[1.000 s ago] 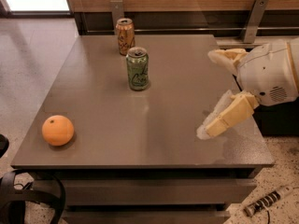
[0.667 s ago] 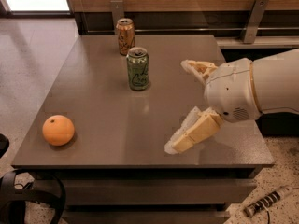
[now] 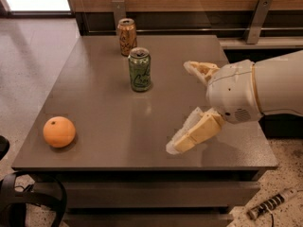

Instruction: Pick orange

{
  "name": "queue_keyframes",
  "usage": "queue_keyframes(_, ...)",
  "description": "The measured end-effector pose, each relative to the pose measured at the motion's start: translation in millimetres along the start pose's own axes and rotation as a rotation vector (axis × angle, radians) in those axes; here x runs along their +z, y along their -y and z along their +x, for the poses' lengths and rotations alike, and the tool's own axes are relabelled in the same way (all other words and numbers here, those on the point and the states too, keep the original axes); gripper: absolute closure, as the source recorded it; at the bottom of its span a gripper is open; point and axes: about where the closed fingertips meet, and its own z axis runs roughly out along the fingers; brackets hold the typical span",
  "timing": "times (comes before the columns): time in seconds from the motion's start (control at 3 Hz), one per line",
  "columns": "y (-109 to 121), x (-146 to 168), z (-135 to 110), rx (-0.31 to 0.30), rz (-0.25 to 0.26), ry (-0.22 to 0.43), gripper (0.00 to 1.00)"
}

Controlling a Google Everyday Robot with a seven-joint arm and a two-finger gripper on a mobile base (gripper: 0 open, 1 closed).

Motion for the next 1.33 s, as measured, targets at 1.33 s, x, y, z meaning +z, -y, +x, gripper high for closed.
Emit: queue_keyframes(1.33, -44.1, 166.5, -54.9, -0.012, -0.118, 0.169, 0.0)
